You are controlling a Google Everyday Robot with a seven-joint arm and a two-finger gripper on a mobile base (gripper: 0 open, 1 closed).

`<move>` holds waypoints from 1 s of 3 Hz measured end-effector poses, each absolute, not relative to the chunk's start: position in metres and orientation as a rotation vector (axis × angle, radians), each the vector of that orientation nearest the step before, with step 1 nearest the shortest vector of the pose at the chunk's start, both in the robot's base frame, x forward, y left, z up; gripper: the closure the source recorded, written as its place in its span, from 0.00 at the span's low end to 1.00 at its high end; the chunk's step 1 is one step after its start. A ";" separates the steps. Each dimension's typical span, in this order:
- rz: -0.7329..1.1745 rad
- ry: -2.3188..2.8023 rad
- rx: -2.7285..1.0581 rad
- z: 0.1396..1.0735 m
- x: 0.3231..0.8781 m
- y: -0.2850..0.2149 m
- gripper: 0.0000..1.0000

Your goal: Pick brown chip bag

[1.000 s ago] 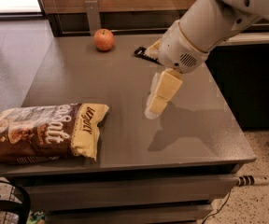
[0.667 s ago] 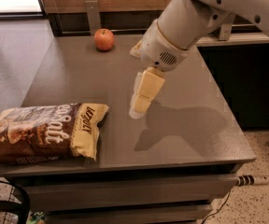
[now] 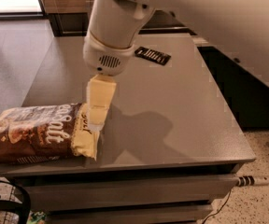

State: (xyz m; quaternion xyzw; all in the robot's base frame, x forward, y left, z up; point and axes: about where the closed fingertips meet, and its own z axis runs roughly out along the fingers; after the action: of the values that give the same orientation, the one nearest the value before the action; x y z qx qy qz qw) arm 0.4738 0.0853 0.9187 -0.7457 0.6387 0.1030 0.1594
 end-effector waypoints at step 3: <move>0.187 1.926 -2.348 0.861 0.421 0.153 0.00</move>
Offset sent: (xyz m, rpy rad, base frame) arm -0.0632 0.0696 -0.0739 -0.2779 0.0902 0.0110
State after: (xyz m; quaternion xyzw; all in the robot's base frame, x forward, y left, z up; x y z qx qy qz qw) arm 0.4206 0.1535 0.8609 -0.7708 0.6321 0.0613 0.0495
